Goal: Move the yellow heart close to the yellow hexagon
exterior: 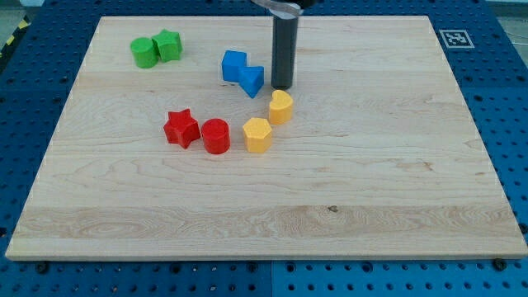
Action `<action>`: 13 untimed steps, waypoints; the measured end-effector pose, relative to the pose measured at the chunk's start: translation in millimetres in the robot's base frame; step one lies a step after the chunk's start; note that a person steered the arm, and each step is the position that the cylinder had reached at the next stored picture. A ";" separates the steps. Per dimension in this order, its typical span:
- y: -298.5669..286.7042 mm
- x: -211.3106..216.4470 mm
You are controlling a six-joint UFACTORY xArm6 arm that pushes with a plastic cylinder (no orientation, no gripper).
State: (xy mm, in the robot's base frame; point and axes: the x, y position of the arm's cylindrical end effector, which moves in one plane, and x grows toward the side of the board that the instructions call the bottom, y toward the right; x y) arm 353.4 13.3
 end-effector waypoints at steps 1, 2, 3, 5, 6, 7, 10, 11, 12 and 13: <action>-8.7 -0.8; -5.7 5.8; -5.6 16.5; -5.6 25.6; -5.6 34.4; -5.6 44.6; -13.7 45.5; -46.8 45.5; -91.1 43.6; -143.2 39.7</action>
State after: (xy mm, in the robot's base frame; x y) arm 393.1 -129.9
